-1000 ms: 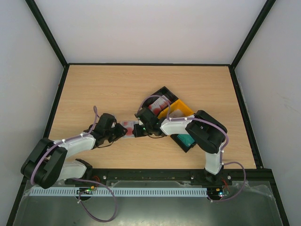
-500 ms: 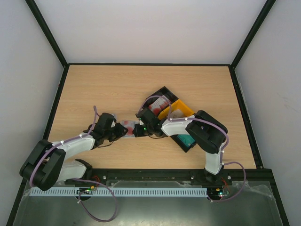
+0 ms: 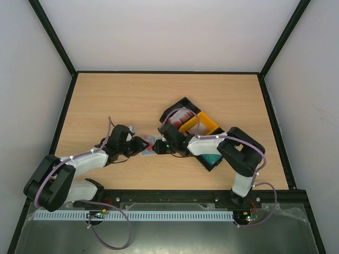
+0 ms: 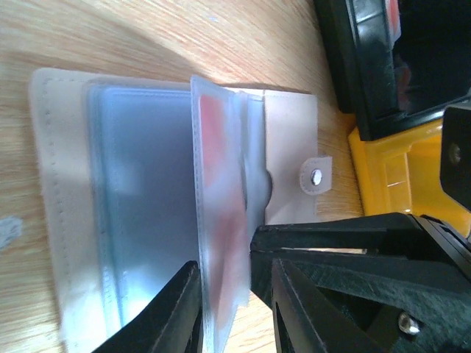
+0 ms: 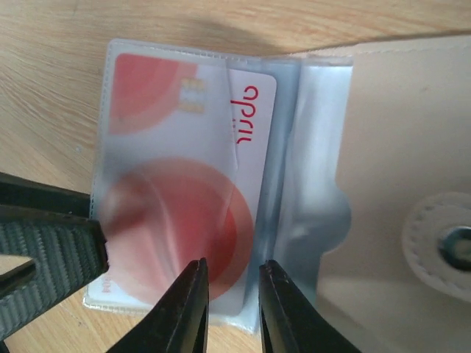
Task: Put the credit cards into the card holder
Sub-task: Insert the credit card into the card holder.
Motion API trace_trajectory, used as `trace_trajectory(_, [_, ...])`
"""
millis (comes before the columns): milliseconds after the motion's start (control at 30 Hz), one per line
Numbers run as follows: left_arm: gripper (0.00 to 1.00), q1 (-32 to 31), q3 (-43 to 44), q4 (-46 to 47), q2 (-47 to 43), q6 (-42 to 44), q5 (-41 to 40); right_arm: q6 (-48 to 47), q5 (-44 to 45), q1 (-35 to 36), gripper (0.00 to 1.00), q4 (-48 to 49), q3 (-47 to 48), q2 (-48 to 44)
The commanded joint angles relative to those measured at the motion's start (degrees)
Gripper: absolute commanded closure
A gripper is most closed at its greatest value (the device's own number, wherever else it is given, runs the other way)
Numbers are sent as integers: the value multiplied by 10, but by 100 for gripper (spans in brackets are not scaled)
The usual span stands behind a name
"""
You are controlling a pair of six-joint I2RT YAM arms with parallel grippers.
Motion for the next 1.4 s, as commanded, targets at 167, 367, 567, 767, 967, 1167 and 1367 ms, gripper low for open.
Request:
trace_trajectory(167, [69, -16, 49, 45, 63, 21, 69, 8, 128, -20, 76, -23, -28, -97])
trace_trajectory(367, [65, -37, 103, 36, 115, 29, 65, 2, 195, -46, 74, -40, -51, -173])
trace_trajectory(567, [49, -65, 164, 7, 170, 40, 55, -20, 220, -87, 70, -76, -71, -251])
trace_trajectory(767, [40, -69, 198, -28, 159, 40, 2, -60, 197, -116, 67, -141, -53, -304])
trace_trajectory(967, [32, -69, 194, -45, 109, 29, -85, -119, 180, -160, 56, -221, -18, -327])
trace_trajectory(1167, [22, -70, 165, -23, 56, -4, -137, -132, 146, -207, 48, -264, 5, -316])
trace_trajectory(1367, [23, -69, 156, -43, 35, -1, -145, -123, 134, -209, 44, -263, 1, -304])
